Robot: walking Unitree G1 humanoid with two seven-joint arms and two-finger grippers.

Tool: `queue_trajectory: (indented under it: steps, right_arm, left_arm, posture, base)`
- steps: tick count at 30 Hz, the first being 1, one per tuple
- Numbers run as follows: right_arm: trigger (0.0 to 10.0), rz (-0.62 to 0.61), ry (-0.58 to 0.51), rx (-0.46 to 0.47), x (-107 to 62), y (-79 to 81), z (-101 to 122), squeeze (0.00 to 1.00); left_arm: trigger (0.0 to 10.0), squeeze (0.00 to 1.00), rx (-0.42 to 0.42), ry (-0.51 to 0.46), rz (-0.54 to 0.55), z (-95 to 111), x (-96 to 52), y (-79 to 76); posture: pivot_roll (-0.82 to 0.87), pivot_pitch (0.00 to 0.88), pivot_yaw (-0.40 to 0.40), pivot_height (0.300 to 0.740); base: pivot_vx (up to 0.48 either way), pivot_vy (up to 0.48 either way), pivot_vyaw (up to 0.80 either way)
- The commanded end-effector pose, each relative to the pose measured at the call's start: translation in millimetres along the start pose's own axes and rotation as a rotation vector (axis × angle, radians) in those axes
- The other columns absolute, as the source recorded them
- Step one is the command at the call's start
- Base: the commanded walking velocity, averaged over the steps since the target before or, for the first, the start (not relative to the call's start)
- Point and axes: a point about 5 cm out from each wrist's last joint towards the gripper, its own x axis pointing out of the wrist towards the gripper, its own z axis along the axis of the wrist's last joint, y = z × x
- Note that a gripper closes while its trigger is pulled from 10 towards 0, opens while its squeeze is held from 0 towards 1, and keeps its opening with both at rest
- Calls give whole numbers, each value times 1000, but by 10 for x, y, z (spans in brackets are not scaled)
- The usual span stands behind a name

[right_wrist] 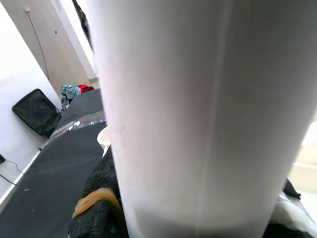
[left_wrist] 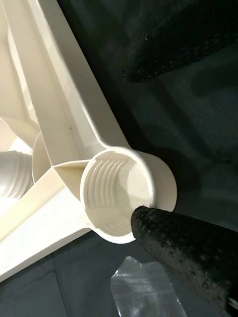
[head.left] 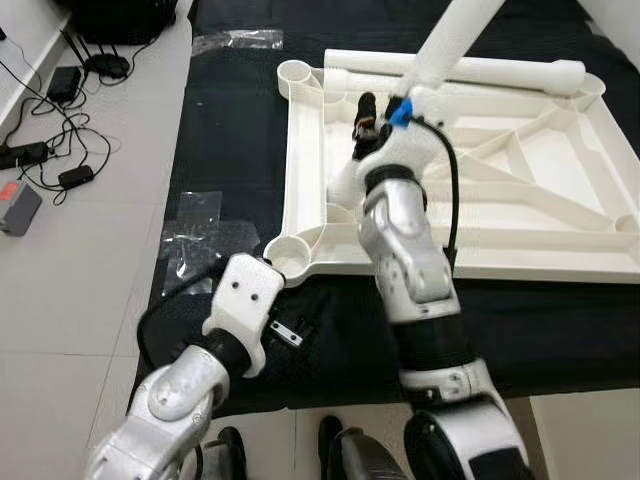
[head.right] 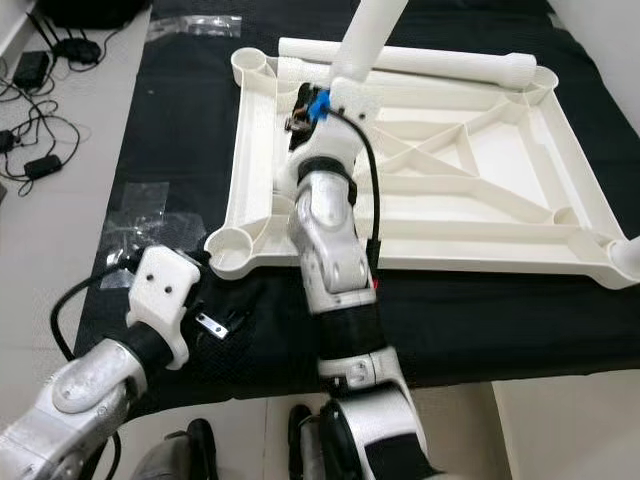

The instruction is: Building children table

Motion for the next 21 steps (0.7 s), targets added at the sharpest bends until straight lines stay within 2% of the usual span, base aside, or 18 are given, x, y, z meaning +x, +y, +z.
queue_trajectory:
  steps: [1, 3, 8, 9, 10, 11, 13, 14, 15, 16, 19, 21]
  right_arm:
    - [10000, 32, -44, 50, 40, 75, 115, 0]
    - [10000, 20, -102, 41, 146, 6, 258, 0]
    - [10000, 29, -159, -26, 225, -71, 360, 0]
    - [10000, 84, -160, -85, 252, -86, 375, 0]
    - [10000, 187, -127, -81, 254, -88, 358, 0]
    - [10000, 187, -127, -81, 254, -88, 358, 0]
    - [10000, 344, -80, -47, 213, -96, 306, 0]
    - [10000, 444, -49, 15, 159, -101, 265, 0]
    - [10000, 444, -49, 15, 159, -101, 265, 0]
    - [10000, 511, -38, 50, 112, -122, 244, 0]
    - [10000, 576, -17, 56, 65, -160, 194, 0]
    - [10000, 690, 58, 60, -43, -222, 54, 0]
  left_arm:
    - [10000, 0, -26, 34, -21, -82, -24, -85]
    - [10000, 0, -47, 46, -22, -139, -49, -135]
    - [10000, 0, -60, 60, -20, -196, -76, -171]
    - [10000, 0, -69, 72, -12, -235, -93, -176]
    - [10000, 0, -76, 83, -3, -273, -113, -173]
    - [10000, 0, -76, 83, -3, -273, -113, -173]
    - [10000, 0, -88, 94, 12, -317, -139, -158]
    - [10000, 0, -87, 97, 16, -334, -156, -153]
    - [10000, 0, -87, 97, 16, -334, -156, -153]
    - [10000, 0, -91, 99, 19, -344, -172, -153]
    - [10000, 0, -93, 102, 20, -361, -197, -158]
    - [10000, 0, -98, 111, 22, -403, -243, -185]
  posture:
    - [89, 233, -86, 740]
    - [90, 211, -83, 740]
    - [93, 194, -80, 740]
    - [93, 177, -79, 740]
    - [92, 172, -77, 740]
    - [92, 172, -77, 740]
    - [94, 156, -76, 740]
    - [95, 149, -73, 740]
    - [95, 149, -73, 740]
    - [94, 145, -75, 740]
    - [92, 134, -69, 740]
    - [96, 120, -63, 740]
  base:
    - [0, 0, 0]
    - [0, 0, 0]
    - [0, 0, 0]
    - [0, 0, 0]
    - [0, 0, 0]
    - [0, 0, 0]
    - [0, 0, 0]
    - [0, 0, 0]
    - [0, 0, 0]
    - [0, 0, 0]
    - [0, 0, 0]
    - [0, 0, 0]
